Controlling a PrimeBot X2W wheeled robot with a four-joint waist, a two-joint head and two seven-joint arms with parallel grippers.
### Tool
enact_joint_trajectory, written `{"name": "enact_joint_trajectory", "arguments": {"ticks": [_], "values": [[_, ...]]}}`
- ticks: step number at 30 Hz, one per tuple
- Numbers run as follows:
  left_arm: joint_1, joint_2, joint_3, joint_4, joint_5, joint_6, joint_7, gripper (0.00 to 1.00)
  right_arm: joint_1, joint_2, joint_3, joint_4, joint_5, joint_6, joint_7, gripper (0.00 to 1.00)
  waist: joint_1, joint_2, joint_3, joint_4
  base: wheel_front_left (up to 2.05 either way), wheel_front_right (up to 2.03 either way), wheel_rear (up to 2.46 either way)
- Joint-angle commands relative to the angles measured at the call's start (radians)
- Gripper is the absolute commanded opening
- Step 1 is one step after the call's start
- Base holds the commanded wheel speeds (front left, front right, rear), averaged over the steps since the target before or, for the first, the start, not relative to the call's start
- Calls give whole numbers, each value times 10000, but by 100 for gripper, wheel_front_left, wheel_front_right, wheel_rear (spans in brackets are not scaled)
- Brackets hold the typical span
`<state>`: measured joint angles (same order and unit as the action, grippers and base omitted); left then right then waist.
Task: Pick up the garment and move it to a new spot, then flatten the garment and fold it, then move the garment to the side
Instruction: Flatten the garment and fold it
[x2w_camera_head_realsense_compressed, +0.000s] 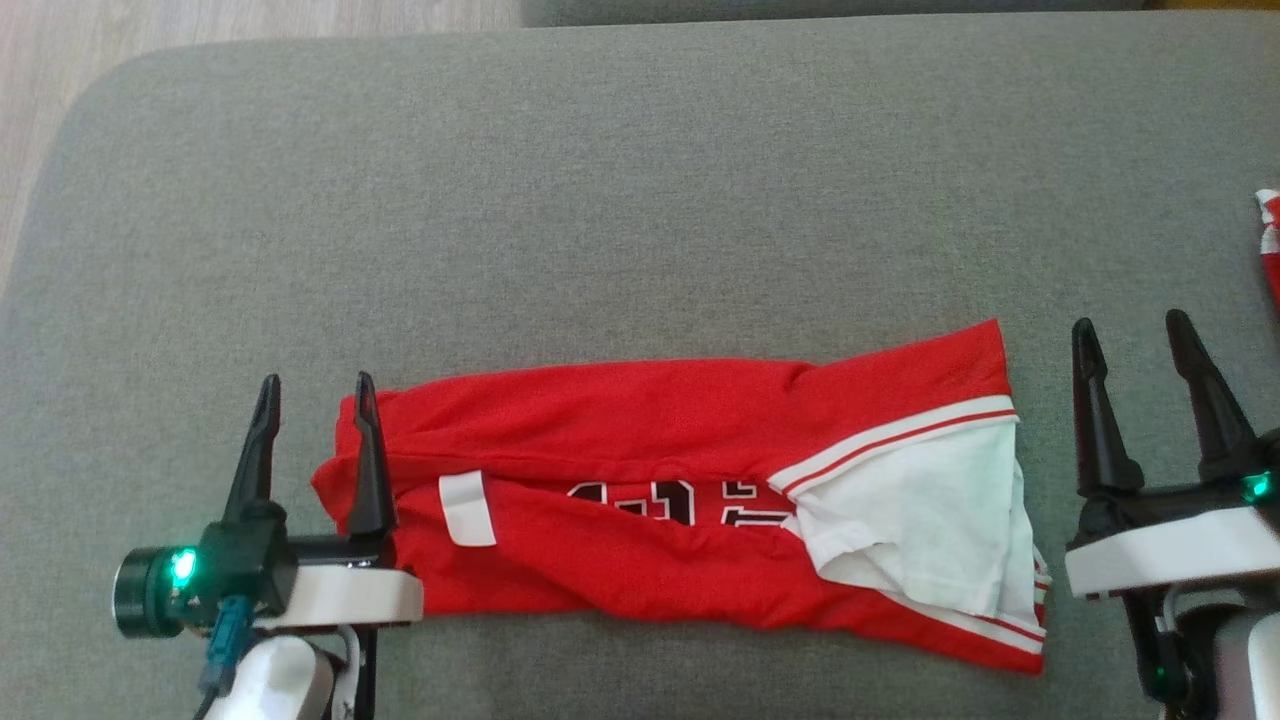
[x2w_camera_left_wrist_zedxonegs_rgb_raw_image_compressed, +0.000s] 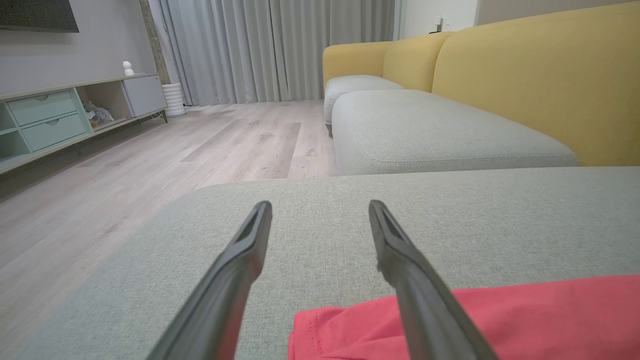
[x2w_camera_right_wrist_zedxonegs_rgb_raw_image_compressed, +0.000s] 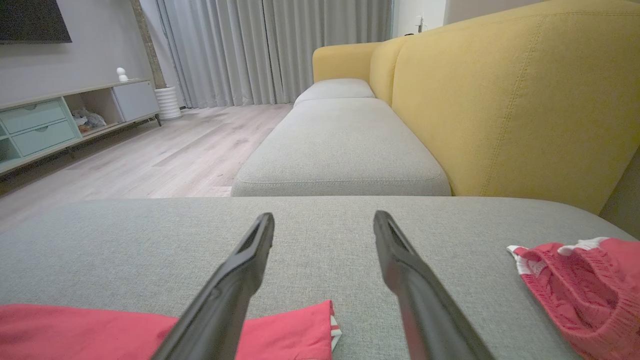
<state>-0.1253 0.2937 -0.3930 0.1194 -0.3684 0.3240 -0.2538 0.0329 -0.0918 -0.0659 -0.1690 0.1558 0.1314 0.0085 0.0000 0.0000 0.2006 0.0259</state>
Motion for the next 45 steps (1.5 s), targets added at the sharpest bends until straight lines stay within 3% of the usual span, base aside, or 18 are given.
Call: {"name": "enact_joint_trajectory", "arguments": {"ticks": [1,8,15,22,23,24,25,29,33,38,45], "values": [[-477,113,451,-237,111,-69,-79,100,-142,-23,215,-301,68,-7,-28,100,0,0,4,6,0,0,0],[-574,-82,542,-172,222,-291,-79,100,104,-69,366,519,599,-7,-11,100,0,0,87,140,0,0,0],[-781,-361,562,-100,382,-543,-79,100,223,-218,817,3072,1079,-7,-34,100,0,0,330,396,0,0,0],[-791,-541,739,-63,524,-670,-79,100,-114,-289,1430,4752,1579,-7,334,100,0,0,442,517,0,0,0],[-779,-571,767,-57,547,-692,-79,100,-153,-319,1677,4884,1729,-7,501,97,0,0,446,531,0,0,0],[-769,-603,797,-58,570,-715,-79,100,-195,-326,1829,4927,1873,-7,560,42,0,0,450,542,0,0,0],[-754,-632,826,-57,596,-737,-79,100,-217,-342,1990,4946,1988,-7,657,0,0,0,450,550,0,0,0],[-660,-745,999,-119,715,-801,-80,100,-330,-442,2505,4578,2433,-7,715,0,0,0,401,543,0,0,0],[-508,-849,1164,-135,816,-879,-80,100,-427,-605,2362,3858,2509,-7,531,0,0,0,273,450,0,0,0],[-315,-951,1326,-86,913,-997,-80,100,-320,-912,1605,3194,2557,-7,605,0,0,0,40,276,0,0,0],[-124,-1073,1447,-49,1023,-1160,-80,100,64,-1533,-152,3239,2423,-7,741,0,0,0,-270,63,0,0,0]]}}
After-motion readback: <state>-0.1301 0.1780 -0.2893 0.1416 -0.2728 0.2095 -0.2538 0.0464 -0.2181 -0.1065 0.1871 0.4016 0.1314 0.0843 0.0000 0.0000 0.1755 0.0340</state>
